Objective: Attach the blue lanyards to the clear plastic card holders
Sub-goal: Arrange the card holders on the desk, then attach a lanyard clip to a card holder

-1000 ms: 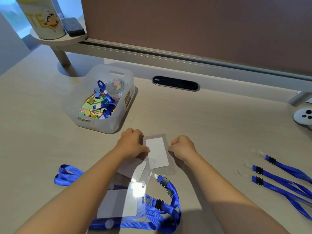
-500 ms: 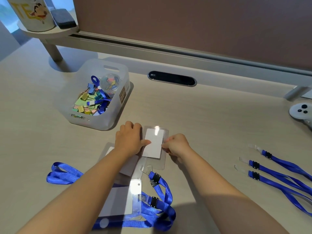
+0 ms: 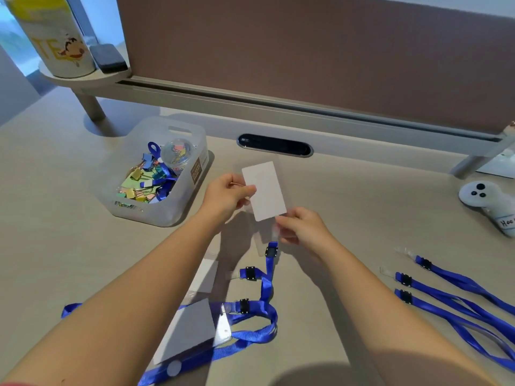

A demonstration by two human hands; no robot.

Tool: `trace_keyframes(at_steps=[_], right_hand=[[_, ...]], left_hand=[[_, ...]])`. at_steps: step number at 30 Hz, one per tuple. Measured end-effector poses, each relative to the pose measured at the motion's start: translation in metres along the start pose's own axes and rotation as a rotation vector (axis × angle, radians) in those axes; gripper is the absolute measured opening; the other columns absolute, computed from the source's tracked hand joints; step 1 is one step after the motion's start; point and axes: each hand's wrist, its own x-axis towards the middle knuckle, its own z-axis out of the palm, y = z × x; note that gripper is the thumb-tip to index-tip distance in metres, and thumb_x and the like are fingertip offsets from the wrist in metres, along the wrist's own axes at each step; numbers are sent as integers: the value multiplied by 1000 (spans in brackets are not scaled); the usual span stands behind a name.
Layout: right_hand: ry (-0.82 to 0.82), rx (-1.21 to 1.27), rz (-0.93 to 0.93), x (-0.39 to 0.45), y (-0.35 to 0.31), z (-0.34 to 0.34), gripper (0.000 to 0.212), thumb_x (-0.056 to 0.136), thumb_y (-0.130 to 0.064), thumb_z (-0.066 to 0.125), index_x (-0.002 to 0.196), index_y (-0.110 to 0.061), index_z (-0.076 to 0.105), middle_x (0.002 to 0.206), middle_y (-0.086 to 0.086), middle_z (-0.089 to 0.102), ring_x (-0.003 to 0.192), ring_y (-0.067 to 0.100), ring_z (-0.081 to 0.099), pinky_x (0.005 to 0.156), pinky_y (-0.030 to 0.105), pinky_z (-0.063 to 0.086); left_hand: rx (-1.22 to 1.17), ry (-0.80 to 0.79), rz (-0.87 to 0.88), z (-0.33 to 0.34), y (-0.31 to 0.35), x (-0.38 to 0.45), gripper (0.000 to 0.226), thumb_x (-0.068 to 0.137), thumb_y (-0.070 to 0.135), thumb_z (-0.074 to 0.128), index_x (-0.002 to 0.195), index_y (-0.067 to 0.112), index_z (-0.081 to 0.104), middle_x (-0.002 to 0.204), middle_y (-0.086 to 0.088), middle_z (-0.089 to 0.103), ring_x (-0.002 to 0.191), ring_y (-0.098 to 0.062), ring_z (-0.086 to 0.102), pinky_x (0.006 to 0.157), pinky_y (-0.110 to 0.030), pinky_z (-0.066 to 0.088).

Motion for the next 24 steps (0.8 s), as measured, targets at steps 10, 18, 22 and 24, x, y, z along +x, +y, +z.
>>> trace_keyframes(at_steps=[10,18,22,24], right_hand=[[-152,-157,-157,-17,7,-9,20,91,-8,49,76,-21,53,75,-2,61,78,14,60,83,25,47],[263,18,-542,-38,-5,-5,14,92,-1,44,96,-11,52,66,0,46,57,11,44,57,19,43],[421,-164,-737,-63,-12,2,21,89,-4,49,108,-4,59,84,1,54,74,14,47,61,17,38],[448,-235,-798,-77,-16,6,22,87,-4,52,107,-2,62,93,5,55,85,18,48,70,23,40]], left_hand=[[-209,181,102,2,13,-9,18,86,12,54,70,18,49,76,-5,53,65,-14,51,67,-24,48],[-433,269,179,-16,-6,-44,60,80,-1,59,129,14,27,100,-10,51,77,-16,58,77,-26,51],[-384,181,153,-23,-28,-69,60,82,6,59,131,7,25,113,-16,50,79,-18,58,75,-26,50],[-276,128,107,-25,-34,-82,52,85,19,56,128,4,32,121,-18,49,90,-21,55,82,-28,47]])
